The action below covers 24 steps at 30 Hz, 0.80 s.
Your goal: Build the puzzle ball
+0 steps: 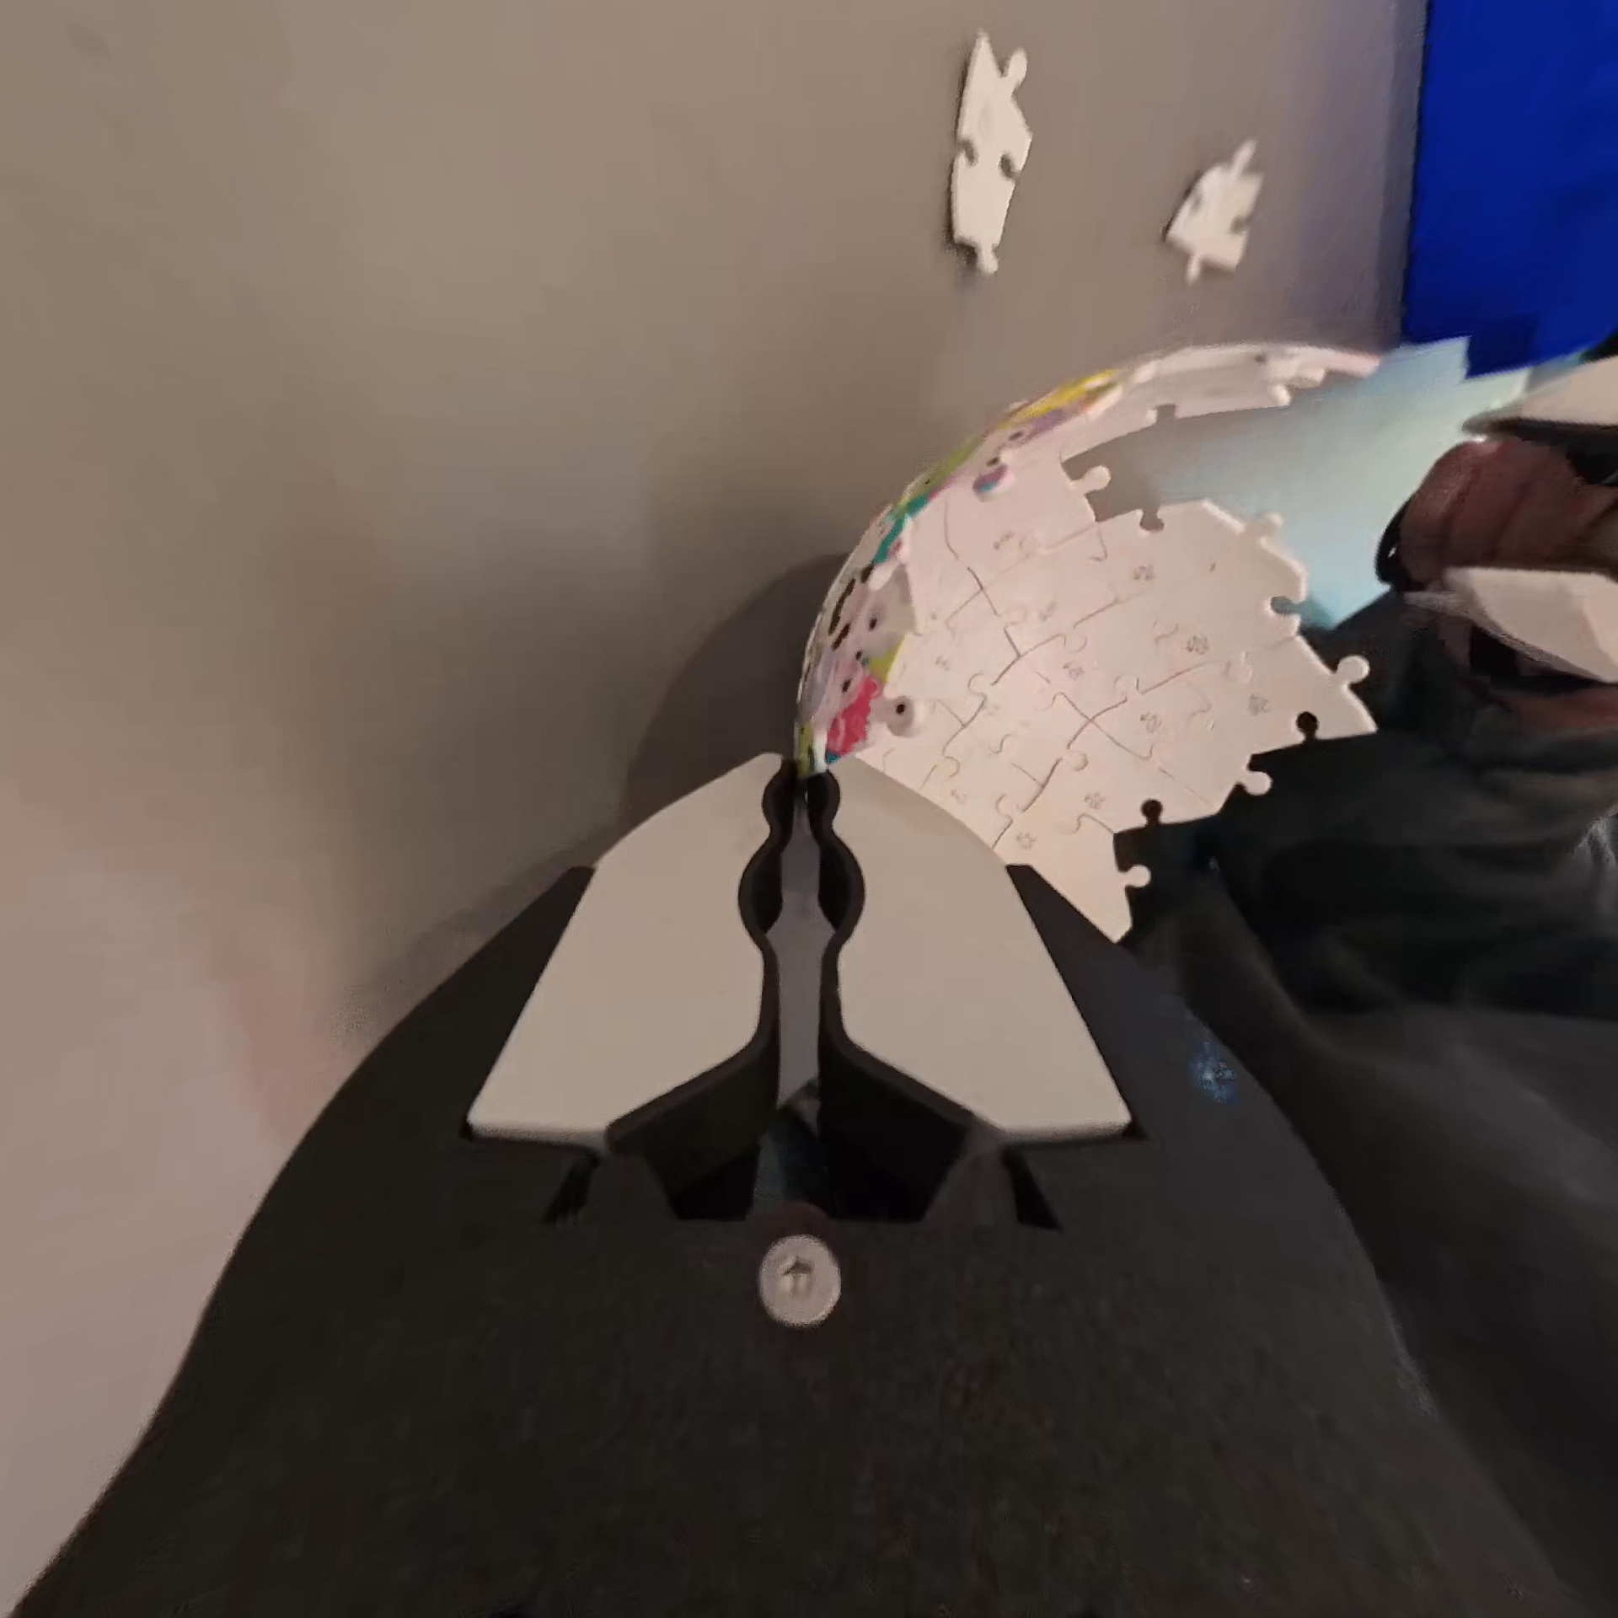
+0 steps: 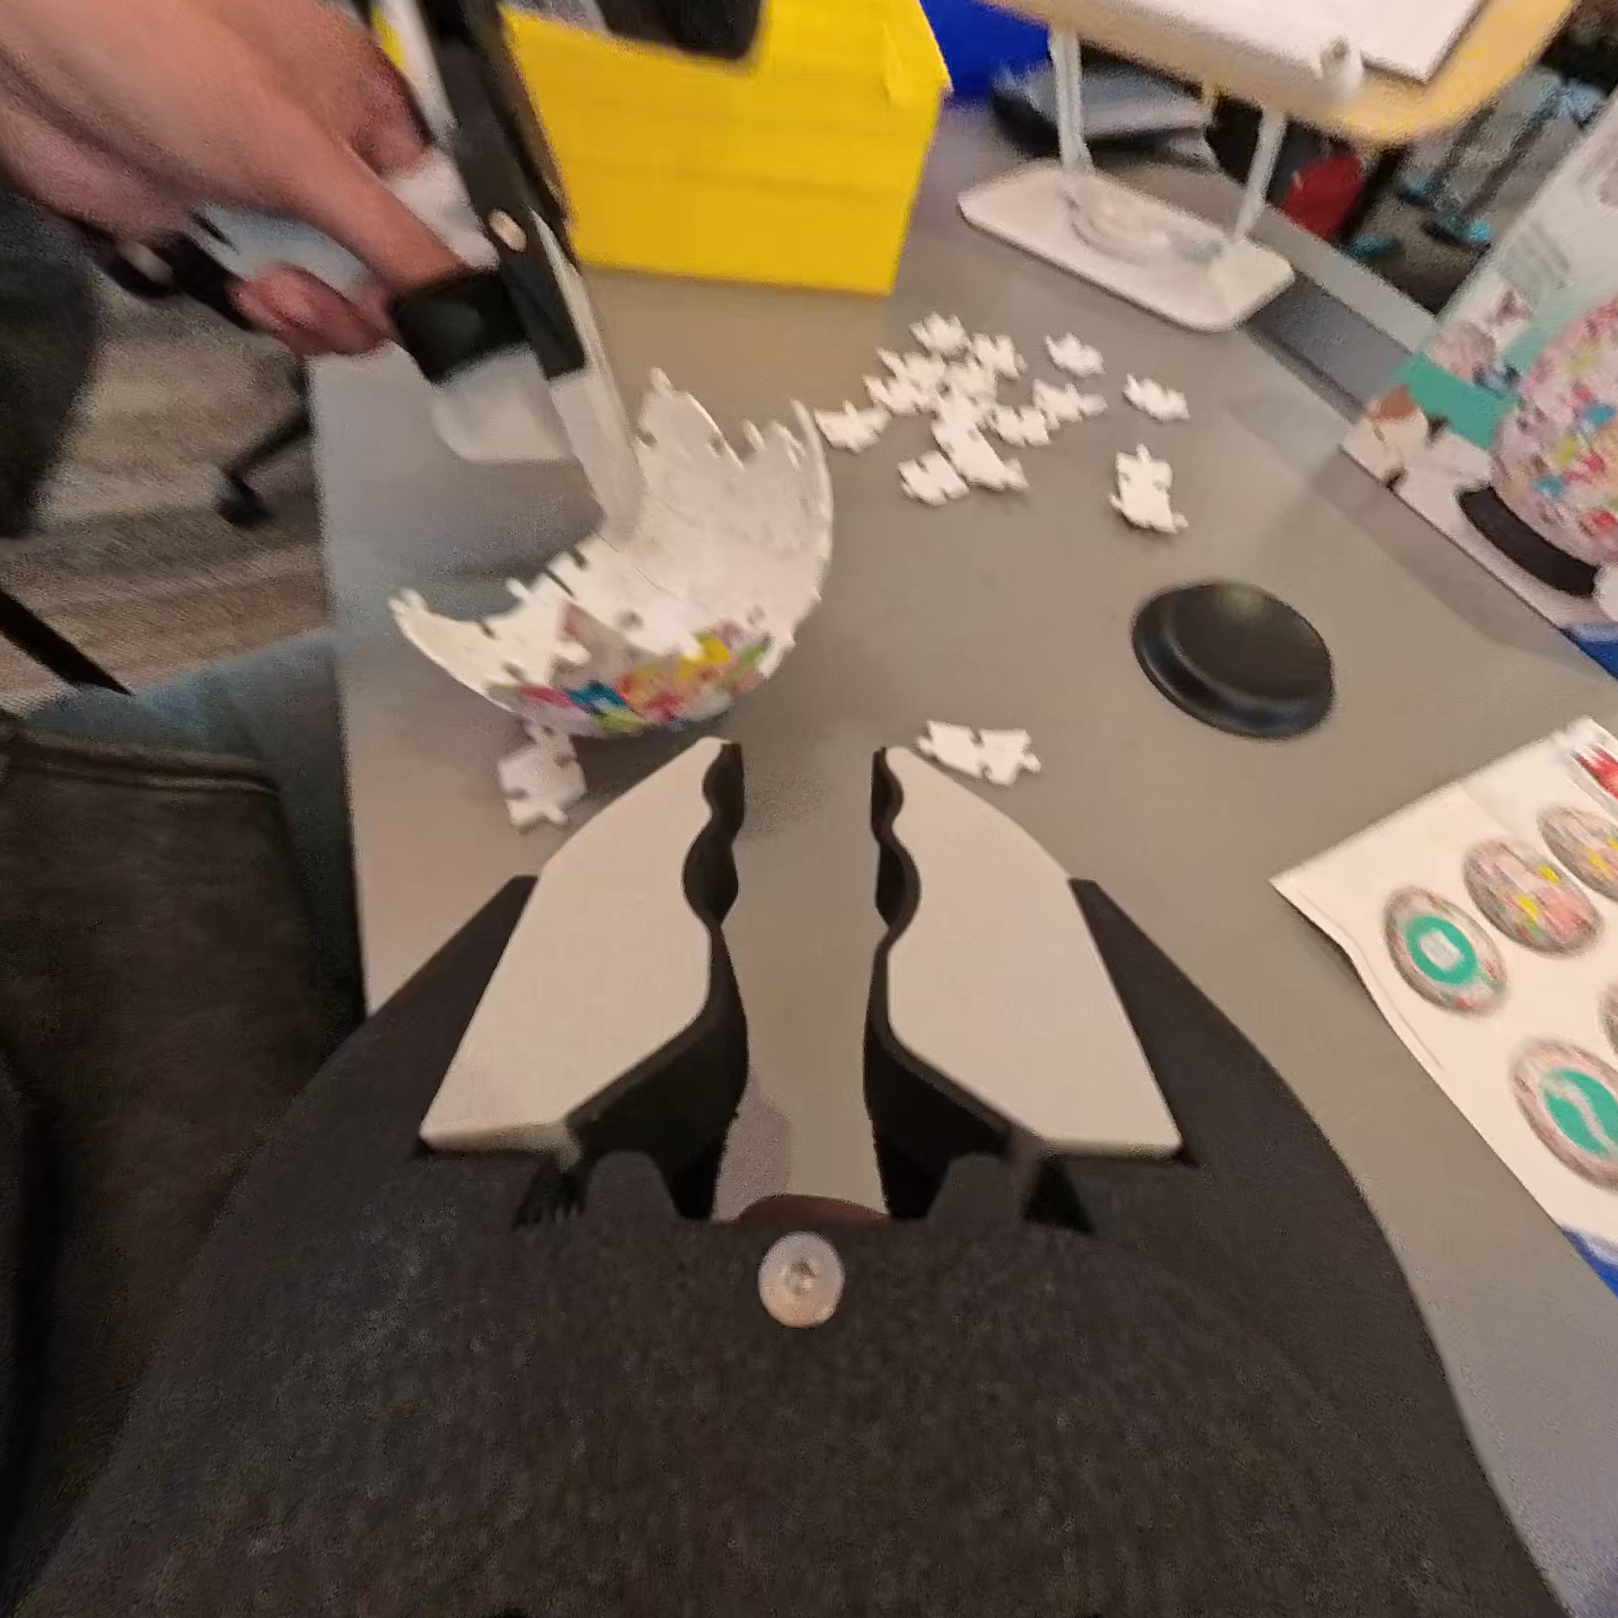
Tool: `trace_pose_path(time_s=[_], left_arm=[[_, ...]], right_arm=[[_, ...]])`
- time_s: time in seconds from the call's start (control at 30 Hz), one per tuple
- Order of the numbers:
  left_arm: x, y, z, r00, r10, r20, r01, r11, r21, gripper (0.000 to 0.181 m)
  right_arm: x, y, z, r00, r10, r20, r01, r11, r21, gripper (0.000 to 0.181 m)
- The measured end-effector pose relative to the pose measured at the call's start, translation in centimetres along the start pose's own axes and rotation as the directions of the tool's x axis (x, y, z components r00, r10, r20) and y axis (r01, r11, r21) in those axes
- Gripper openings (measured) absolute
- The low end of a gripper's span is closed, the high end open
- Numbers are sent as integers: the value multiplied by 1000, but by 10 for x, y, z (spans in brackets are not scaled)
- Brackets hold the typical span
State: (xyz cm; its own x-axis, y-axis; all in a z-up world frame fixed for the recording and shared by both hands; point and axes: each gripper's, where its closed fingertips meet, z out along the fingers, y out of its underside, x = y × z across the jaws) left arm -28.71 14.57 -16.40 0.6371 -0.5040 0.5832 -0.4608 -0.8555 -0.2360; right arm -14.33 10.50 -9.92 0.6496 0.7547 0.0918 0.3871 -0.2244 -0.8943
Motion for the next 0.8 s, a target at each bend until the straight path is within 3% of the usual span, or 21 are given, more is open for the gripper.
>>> trace_pose_path(time_s=[0.17, 0.3, 0.4, 0.57, 0.8], left_arm=[[-6, 6, -7, 994, 59, 97, -40, 981, -188, 2], [-2, 11, -1, 993, 46, 107, -16, 964, -267, 2], [-1, 11, 0, 991, 51, 121, -15, 959, -283, 2], [9, 12, 1, 996, 41, 84, -17, 962, -271, 5], [8, 10, -7, 990, 117, 79, -99, 974, -206, 29]], right_arm=[[-44, -29, -4, 992, -47, 113, 24, 979, 201, 27], [-85, -19, 13, 975, -183, 124, 165, 977, 138, 27], [-97, -10, 26, 960, -266, 92, 259, 963, 78, 29], [-88, 2, 34, 956, -293, 35, 292, 956, 12, 28], [-63, 10, 33, 973, -231, -7, 230, 973, -11, 28]])
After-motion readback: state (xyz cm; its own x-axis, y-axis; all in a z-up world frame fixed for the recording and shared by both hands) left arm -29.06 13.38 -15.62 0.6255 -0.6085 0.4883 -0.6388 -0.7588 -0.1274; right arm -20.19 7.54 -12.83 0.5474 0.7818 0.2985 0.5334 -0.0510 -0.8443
